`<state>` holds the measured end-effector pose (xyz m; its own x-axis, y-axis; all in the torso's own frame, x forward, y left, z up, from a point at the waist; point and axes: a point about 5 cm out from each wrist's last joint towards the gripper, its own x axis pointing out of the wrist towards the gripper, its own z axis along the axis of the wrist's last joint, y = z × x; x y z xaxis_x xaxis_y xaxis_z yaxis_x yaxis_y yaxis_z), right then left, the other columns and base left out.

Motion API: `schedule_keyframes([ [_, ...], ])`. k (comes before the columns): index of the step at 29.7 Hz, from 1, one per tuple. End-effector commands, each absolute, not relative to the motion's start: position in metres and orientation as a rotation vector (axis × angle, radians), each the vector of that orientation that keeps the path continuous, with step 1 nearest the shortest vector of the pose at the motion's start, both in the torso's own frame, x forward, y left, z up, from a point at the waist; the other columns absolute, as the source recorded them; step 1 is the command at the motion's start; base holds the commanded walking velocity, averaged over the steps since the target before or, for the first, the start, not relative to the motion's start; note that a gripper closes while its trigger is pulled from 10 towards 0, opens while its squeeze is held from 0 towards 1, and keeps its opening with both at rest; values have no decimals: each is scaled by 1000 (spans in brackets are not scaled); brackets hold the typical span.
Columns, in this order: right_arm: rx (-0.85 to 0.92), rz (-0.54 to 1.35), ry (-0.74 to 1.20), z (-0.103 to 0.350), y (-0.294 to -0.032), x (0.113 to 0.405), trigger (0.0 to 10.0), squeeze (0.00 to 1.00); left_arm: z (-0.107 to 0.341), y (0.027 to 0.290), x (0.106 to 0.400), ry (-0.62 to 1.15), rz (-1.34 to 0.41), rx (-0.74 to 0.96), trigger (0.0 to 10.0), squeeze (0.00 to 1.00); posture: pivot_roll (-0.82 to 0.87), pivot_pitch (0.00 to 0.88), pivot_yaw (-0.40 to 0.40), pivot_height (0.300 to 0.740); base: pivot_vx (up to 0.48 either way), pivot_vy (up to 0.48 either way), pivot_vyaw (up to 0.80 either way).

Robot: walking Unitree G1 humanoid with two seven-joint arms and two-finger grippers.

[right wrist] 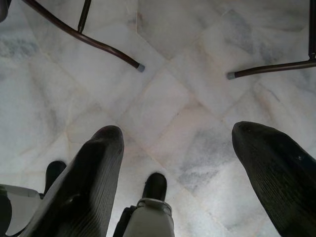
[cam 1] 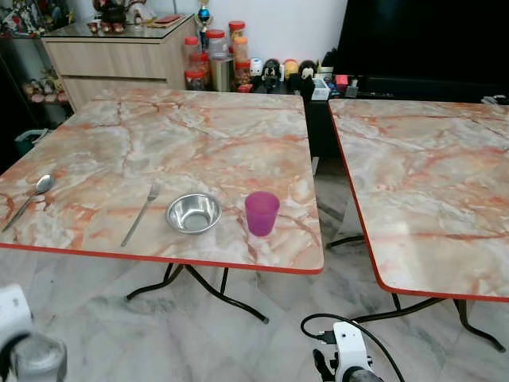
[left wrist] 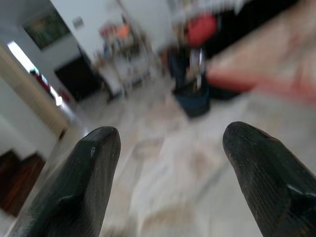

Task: Setting the table

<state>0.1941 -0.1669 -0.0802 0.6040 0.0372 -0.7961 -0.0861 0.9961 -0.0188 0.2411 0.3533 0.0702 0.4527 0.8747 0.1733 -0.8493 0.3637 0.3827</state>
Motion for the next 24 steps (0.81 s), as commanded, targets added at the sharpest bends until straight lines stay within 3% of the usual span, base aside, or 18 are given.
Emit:
schedule_keyframes([
  [1, -66, 74, 917, -79, -168, 197, 10000, 0, 93, 345, 261, -69, 1042, 476, 10000, 0, 32, 0, -19, 740, 0, 0, 0],
  [5, -65, 71, 916, -78, -168, 198, 10000, 0, 128, 314, 296, -253, 846, 525, 10000, 0, 27, 0, -15, 740, 0, 0, 0],
  [7, -65, 72, 916, -78, -168, 198, 10000, 0, 139, 293, 315, -291, 702, 464, 10000, 0, 26, 0, -14, 740, 0, 0, 0],
  [10, -63, 72, 917, -78, -167, 198, 10000, 0, 144, 251, 342, -263, 397, 299, 10000, 0, 23, 0, -10, 740, 0, 0, 0],
  [17, -59, 67, 919, -79, -167, 197, 10000, 0, 139, 211, 356, -181, 143, 145, 10000, 0, 18, 0, -1, 740, 0, 0, 0],
  [18, -58, 66, 919, -79, -167, 197, 10000, 0, 137, 207, 357, -169, 109, 118, 10000, 51, 17, 0, 1, 740, 0, 0, 0],
  [19, -58, 66, 919, -79, -167, 197, 10000, 0, 136, 203, 358, -153, 68, 85, 10000, 1000, 18, 0, 1, 740, 0, 0, 0],
  [24, -57, 67, 921, -79, -166, 197, 10000, 0, 132, 202, 360, -111, 30, 38, 10000, 1000, 19, 0, 1, 740, 0, 0, 0],
])
